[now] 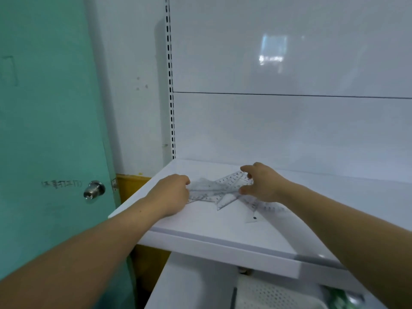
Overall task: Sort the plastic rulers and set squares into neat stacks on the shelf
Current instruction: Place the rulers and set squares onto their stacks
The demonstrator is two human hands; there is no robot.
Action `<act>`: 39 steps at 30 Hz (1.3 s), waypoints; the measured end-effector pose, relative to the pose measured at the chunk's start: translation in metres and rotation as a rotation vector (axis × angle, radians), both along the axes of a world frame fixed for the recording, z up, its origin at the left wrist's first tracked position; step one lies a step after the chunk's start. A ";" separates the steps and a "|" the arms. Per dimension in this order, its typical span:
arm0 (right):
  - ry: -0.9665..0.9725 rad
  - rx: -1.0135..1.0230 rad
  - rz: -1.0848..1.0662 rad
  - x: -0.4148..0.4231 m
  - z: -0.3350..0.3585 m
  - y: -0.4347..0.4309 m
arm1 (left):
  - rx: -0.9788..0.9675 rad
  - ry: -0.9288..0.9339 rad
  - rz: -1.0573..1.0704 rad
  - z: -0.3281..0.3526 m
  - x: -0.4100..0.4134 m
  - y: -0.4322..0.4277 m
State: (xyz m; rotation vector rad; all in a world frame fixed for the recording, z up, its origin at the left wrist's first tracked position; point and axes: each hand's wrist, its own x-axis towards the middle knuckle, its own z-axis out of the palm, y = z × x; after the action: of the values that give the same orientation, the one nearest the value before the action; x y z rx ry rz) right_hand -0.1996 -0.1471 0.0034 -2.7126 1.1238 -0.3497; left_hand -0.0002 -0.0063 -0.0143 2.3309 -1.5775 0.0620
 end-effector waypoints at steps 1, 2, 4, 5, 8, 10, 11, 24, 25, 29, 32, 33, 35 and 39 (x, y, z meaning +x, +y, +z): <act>0.016 0.003 -0.016 -0.003 0.000 -0.001 | 0.019 0.012 0.004 0.001 -0.002 0.000; 0.025 0.007 -0.031 -0.007 0.000 -0.002 | 0.041 0.025 0.010 0.002 -0.004 -0.001; 0.019 0.027 -0.057 -0.014 0.001 -0.007 | 0.082 0.043 0.027 0.005 -0.009 -0.002; 0.004 0.039 -0.065 -0.017 0.002 -0.010 | 0.091 0.043 0.032 0.005 -0.011 -0.004; -0.006 0.052 -0.088 -0.032 0.009 -0.020 | 0.056 0.055 0.058 0.006 -0.012 -0.007; 0.005 0.010 -0.131 -0.042 0.011 -0.028 | -0.007 0.087 0.083 0.005 -0.013 -0.008; -0.010 -0.022 -0.155 -0.047 0.012 -0.031 | -0.054 0.111 0.091 0.006 -0.014 -0.008; -0.386 -0.156 -0.296 -0.110 -0.005 0.003 | -0.369 0.196 -0.151 0.016 -0.066 -0.030; -0.392 -0.165 -0.322 -0.118 -0.006 0.009 | -0.371 0.210 -0.184 0.015 -0.073 -0.032; -0.389 -0.182 -0.453 -0.162 -0.011 0.034 | -0.359 0.229 -0.310 0.013 -0.109 -0.043; -0.368 -0.194 -0.548 -0.206 -0.011 0.052 | -0.347 0.265 -0.408 0.013 -0.149 -0.049; -0.353 -0.196 -0.579 -0.223 -0.010 0.058 | -0.342 0.278 -0.441 0.014 -0.166 -0.051; -0.338 -0.203 -0.641 -0.260 -0.009 0.071 | -0.325 0.302 -0.498 0.013 -0.201 -0.054; -0.376 -0.217 -0.753 -0.346 -0.008 0.095 | -0.278 0.346 -0.598 0.013 -0.283 -0.063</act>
State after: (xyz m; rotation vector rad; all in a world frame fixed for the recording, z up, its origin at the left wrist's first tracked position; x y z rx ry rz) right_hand -0.5457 -0.0517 -0.0048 -2.1142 2.0157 -1.0792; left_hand -0.2836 -0.0688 -0.0010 1.4968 -1.8626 -0.2323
